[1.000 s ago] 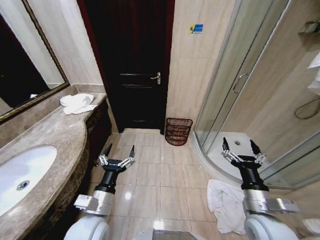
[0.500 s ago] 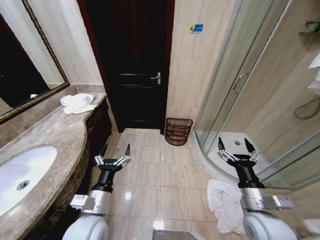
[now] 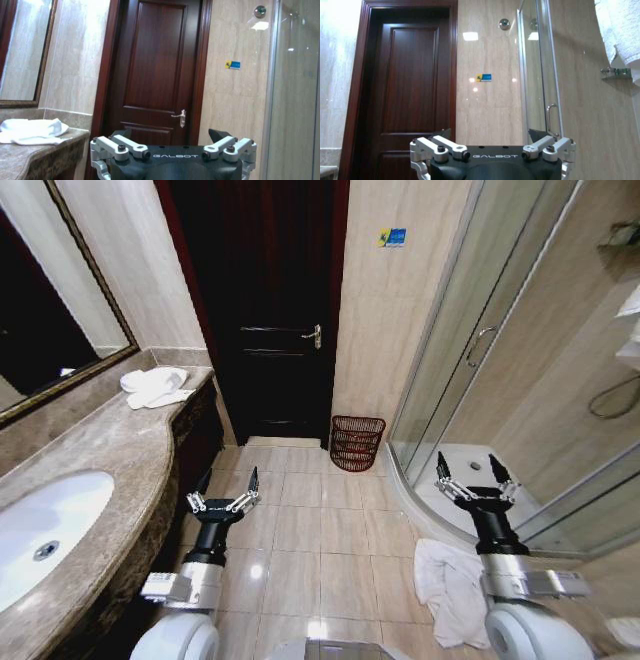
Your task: Discard the used towel into the hamper.
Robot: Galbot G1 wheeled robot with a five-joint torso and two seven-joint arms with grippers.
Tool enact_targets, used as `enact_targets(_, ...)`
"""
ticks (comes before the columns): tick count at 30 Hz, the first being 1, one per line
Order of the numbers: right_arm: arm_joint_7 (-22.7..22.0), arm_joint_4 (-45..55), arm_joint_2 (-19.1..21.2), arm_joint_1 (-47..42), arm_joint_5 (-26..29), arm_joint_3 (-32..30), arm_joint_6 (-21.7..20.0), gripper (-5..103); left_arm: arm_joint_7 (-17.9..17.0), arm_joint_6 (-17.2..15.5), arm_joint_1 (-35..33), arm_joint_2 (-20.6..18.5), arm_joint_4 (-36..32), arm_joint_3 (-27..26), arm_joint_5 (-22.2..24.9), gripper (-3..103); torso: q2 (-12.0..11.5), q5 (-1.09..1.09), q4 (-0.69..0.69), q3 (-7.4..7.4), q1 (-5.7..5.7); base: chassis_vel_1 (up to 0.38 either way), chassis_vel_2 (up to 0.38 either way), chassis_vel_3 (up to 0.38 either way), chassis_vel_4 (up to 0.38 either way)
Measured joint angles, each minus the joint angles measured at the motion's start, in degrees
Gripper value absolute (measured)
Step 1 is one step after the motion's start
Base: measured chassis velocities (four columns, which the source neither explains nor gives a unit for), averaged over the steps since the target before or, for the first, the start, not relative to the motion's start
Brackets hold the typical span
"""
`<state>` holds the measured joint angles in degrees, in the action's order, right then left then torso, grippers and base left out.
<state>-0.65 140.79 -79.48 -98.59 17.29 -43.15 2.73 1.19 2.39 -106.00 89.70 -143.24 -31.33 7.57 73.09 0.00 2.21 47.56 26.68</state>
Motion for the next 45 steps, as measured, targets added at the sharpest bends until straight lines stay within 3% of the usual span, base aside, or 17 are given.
enact_targets(22,0.31,1.58,0.15,-0.30,1.05,0.00,-0.61,100,-0.81,1.00,-0.07,1.16,0.00,0.48,0.25,100,0.00,0.00,0.00,0.00,0.00,-0.001,0.001,0.002,-0.001)
enact_targets(45,0.90,1.46,0.13,-0.12,1.42,-0.03,-0.16,100,0.13,1.48,0.31,0.65,0.00,0.45,0.51,100,0.00,-0.02,-0.01,0.00,0.01,-0.102,0.105,0.107,-0.111)
